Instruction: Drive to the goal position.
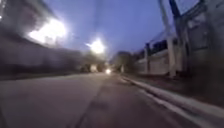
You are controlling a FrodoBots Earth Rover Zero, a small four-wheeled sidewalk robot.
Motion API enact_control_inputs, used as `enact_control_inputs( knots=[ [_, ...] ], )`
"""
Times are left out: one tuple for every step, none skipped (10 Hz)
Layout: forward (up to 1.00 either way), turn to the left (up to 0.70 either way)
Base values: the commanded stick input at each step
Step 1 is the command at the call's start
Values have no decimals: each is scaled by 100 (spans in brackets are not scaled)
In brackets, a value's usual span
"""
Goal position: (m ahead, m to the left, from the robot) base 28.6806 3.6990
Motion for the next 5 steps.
enact_control_inputs(
  knots=[
    [70, 0],
    [70, 0],
    [70, 0],
    [70, -2],
    [70, -9]
  ],
)
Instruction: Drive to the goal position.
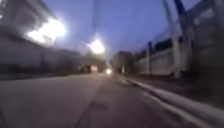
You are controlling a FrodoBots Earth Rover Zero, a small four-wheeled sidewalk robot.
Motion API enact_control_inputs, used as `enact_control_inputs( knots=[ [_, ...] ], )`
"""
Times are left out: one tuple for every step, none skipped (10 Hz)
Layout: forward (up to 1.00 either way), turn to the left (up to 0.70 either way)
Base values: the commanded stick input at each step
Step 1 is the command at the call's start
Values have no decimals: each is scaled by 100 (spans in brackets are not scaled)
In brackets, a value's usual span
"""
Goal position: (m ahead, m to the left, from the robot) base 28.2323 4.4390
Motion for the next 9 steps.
enact_control_inputs(
  knots=[
    [70, -35],
    [70, -35],
    [70, -35],
    [70, -35],
    [70, -19],
    [70, 0],
    [70, 0],
    [70, 0],
    [70, 0]
  ],
)
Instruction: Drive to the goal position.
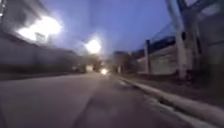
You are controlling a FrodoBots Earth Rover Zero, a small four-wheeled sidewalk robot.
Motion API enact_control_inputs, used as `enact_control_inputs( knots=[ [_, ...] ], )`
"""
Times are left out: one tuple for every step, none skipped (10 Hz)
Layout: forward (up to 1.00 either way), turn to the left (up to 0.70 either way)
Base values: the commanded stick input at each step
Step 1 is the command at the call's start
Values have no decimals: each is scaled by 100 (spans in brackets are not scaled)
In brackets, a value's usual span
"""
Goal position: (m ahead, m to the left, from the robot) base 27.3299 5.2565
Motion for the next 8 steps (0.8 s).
enact_control_inputs(
  knots=[
    [70, 0],
    [70, 0],
    [70, 0],
    [70, 0],
    [70, 0],
    [70, -14],
    [70, -29],
    [70, -35]
  ],
)
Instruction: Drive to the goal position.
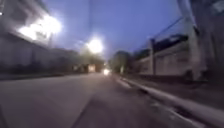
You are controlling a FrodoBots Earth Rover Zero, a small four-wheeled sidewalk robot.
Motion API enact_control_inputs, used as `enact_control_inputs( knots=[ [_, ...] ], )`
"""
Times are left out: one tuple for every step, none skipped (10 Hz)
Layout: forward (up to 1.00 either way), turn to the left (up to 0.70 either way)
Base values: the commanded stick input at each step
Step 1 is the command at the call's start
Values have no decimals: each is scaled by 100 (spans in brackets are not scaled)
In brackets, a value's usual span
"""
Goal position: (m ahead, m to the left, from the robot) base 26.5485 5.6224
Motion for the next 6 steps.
enact_control_inputs(
  knots=[
    [70, -35],
    [70, -35],
    [70, -35],
    [70, -9],
    [70, 0],
    [70, 0]
  ],
)
